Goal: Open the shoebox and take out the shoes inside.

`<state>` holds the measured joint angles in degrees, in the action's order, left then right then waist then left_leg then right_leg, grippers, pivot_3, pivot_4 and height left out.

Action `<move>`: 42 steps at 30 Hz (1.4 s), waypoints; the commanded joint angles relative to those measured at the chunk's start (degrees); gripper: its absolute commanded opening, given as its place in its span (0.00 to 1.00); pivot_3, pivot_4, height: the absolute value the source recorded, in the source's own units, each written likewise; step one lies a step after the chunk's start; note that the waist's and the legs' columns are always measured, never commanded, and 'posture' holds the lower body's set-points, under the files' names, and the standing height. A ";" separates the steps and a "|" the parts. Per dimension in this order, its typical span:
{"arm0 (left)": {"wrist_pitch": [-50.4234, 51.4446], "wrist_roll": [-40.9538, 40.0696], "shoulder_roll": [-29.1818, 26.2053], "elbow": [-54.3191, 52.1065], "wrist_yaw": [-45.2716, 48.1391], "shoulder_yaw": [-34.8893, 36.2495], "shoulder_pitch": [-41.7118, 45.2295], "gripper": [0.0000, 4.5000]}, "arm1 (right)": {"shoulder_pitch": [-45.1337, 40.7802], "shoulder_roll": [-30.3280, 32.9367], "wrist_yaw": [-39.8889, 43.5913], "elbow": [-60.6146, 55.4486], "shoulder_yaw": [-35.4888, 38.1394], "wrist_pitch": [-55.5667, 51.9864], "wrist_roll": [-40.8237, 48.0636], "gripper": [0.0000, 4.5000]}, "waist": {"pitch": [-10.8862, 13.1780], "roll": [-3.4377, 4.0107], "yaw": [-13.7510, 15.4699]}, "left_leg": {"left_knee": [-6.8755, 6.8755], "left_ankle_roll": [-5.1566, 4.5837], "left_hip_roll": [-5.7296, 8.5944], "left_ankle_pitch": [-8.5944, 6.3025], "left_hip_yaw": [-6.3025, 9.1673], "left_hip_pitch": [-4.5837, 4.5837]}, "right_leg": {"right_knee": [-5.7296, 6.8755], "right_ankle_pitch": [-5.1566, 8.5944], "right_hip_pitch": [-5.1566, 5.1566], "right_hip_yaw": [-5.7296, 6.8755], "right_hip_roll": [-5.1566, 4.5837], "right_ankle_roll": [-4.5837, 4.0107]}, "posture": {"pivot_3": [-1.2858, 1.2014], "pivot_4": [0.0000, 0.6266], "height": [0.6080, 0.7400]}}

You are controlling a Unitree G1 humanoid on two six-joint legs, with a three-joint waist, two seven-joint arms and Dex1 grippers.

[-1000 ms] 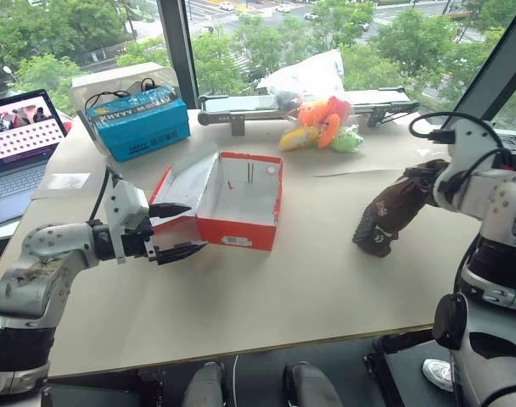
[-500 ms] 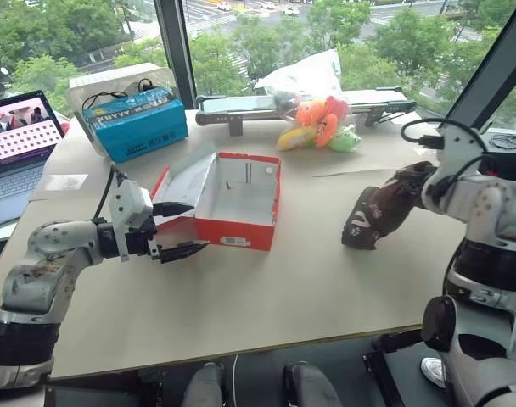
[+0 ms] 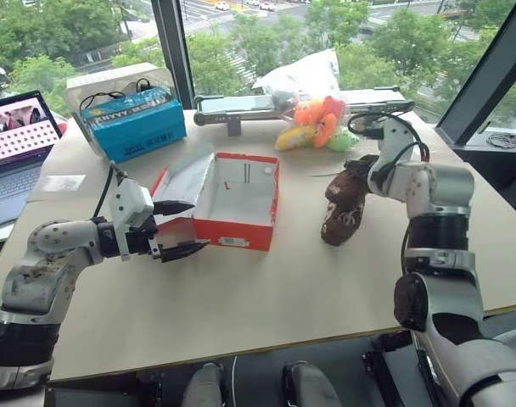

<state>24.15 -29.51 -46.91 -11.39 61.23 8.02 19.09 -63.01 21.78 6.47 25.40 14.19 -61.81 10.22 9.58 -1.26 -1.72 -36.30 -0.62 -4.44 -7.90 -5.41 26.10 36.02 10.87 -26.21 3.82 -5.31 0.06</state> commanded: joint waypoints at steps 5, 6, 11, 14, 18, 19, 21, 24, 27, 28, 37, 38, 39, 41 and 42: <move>0.08 -0.88 -0.53 -1.68 -0.27 1.55 -0.01 1.00 | -7.09 2.63 0.16 -3.54 -0.02 -1.08 0.50 0.01 | 0.01 0.01 0.16 | -0.01 0.00 0.00 0.00 0.00 0.00 | 0.02 0.00 -0.02 0.00 0.00 0.00 | 0.52 0.24 1.00; 0.09 -0.87 -0.52 -1.69 -0.29 1.52 0.02 1.00 | -7.87 2.71 0.16 -4.04 -0.13 -1.58 0.56 0.01 | 0.01 0.02 0.10 | 0.00 0.00 0.00 0.00 0.00 0.00 | 0.02 0.00 -0.03 -0.01 0.00 0.00 | 0.52 0.24 1.00; -0.09 -0.74 -0.43 -1.43 -0.26 1.33 0.25 1.00 | -10.15 0.81 0.02 -5.61 -0.57 -3.30 1.04 0.01 | 0.01 0.02 -0.08 | 0.04 0.00 -0.02 0.00 -0.01 0.00 | 0.02 0.00 -0.07 -0.03 0.02 -0.01 | 0.52 0.24 1.00; -0.10 -0.76 -0.32 -1.51 -0.38 1.32 0.31 1.00 | -10.39 -0.93 -0.04 -5.99 -1.26 -3.79 1.05 0.01 | 0.01 0.02 -0.11 | 0.02 0.00 -0.02 0.00 -0.01 0.00 | 0.03 0.00 -0.05 -0.02 0.01 -0.01 | 0.52 0.24 1.00; -0.13 -0.73 -0.33 -1.71 -0.55 1.44 0.10 1.00 | -9.03 -3.07 0.36 -4.35 -2.08 -2.99 0.84 0.01 | 0.01 0.02 -0.12 | 0.01 0.00 -0.02 0.00 -0.02 0.00 | 0.05 -0.01 -0.05 -0.02 0.01 -0.02 | 0.52 0.24 1.00; -0.12 -0.78 -0.38 -1.82 -0.57 1.53 -0.04 1.00 | -8.51 -3.42 0.52 -3.66 -2.40 -2.50 0.67 0.01 | 0.01 0.02 -0.11 | 0.01 0.00 -0.01 0.00 -0.02 0.00 | 0.04 -0.01 -0.05 -0.02 0.01 -0.02 | 0.52 0.24 1.00; 0.03 -0.96 -0.50 -2.25 -0.70 1.79 -0.43 1.00 | -7.43 -4.11 0.86 -2.02 -2.69 -1.63 0.54 0.01 | 0.01 0.02 0.06 | 0.02 0.00 -0.01 0.00 -0.02 0.03 | 0.02 -0.01 -0.05 -0.01 0.00 -0.01 | 0.52 0.24 1.00; 0.11 -1.12 -0.74 -2.81 -0.86 2.27 -1.22 1.00 | -5.27 -5.24 1.44 0.99 -3.64 -0.33 0.11 0.01 | 0.01 0.01 0.21 | 0.01 0.00 0.00 0.00 -0.02 0.03 | 0.02 -0.01 -0.03 0.00 -0.01 -0.01 | 0.52 0.24 1.00; 0.33 -1.34 -0.87 -3.42 -1.10 2.65 -1.77 1.00 | -2.67 -5.22 1.42 2.88 -4.66 0.28 -0.58 0.01 | 0.01 0.02 0.36 | -0.01 0.00 -0.01 0.00 -0.02 0.02 | 0.03 -0.01 -0.03 0.00 -0.01 -0.01 | 0.52 0.24 1.00; 0.40 -1.39 -0.91 -3.55 -1.13 2.79 -1.94 1.00 | -1.80 -5.25 1.60 3.05 -4.98 0.05 -0.50 0.01 | 0.01 0.02 0.44 | 0.00 0.00 0.00 0.00 -0.02 0.02 | 0.03 -0.01 -0.03 0.00 -0.01 -0.01 | 0.52 0.24 1.00; 0.87 -1.37 -0.98 -3.91 -1.24 3.43 -2.64 1.00 | 2.34 -6.28 0.90 0.83 -5.01 -2.13 0.34 0.08 | 0.00 0.01 0.65 | 0.00 0.00 -0.02 0.00 -0.01 -0.01 | 0.05 -0.01 -0.02 0.00 0.01 -0.01 | 0.52 0.24 1.00; 0.85 -1.29 -0.94 -3.82 -1.18 3.34 -2.52 1.00 | 2.42 -6.58 0.70 0.36 -4.40 -2.05 0.74 0.16 | 0.00 0.01 0.66 | 0.00 0.00 -0.02 0.00 -0.01 -0.01 | 0.04 -0.01 -0.02 0.00 0.01 -0.01 | 0.52 0.24 1.00; 0.87 -1.25 -0.90 -3.74 -1.14 3.28 -2.42 1.00 | 2.42 -6.79 0.66 -0.07 -3.99 -2.03 1.08 0.21 | 0.00 0.01 0.67 | 0.00 0.00 -0.02 0.00 -0.01 -0.01 | 0.04 0.00 -0.02 0.00 0.01 -0.01 | 0.52 0.24 1.00; 0.76 -1.12 -0.83 -3.55 -1.03 3.10 -2.28 1.00 | 1.97 -7.16 0.59 -1.07 -3.47 -2.15 1.39 0.35 | 0.00 0.01 0.68 | 0.00 0.00 -0.02 0.00 -0.01 0.00 | 0.03 -0.01 -0.02 0.00 0.01 -0.01 | 0.52 0.24 1.00; 0.74 -1.10 -0.79 -3.49 -1.01 3.05 -2.24 1.00 | 1.78 -7.18 0.64 -1.50 -3.47 -2.34 1.36 0.43 | 0.00 0.01 0.68 | 0.00 0.00 -0.02 0.00 -0.01 0.00 | 0.03 -0.01 -0.02 0.00 0.01 -0.01 | 0.52 0.24 1.00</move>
<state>25.22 -29.73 -47.11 -13.38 60.17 10.05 15.92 -60.86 14.62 7.24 26.15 9.83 -63.22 10.68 9.58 -1.25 -1.04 -36.30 -0.61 -4.46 -7.90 -5.42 26.09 36.05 10.87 -26.23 3.83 -5.29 0.05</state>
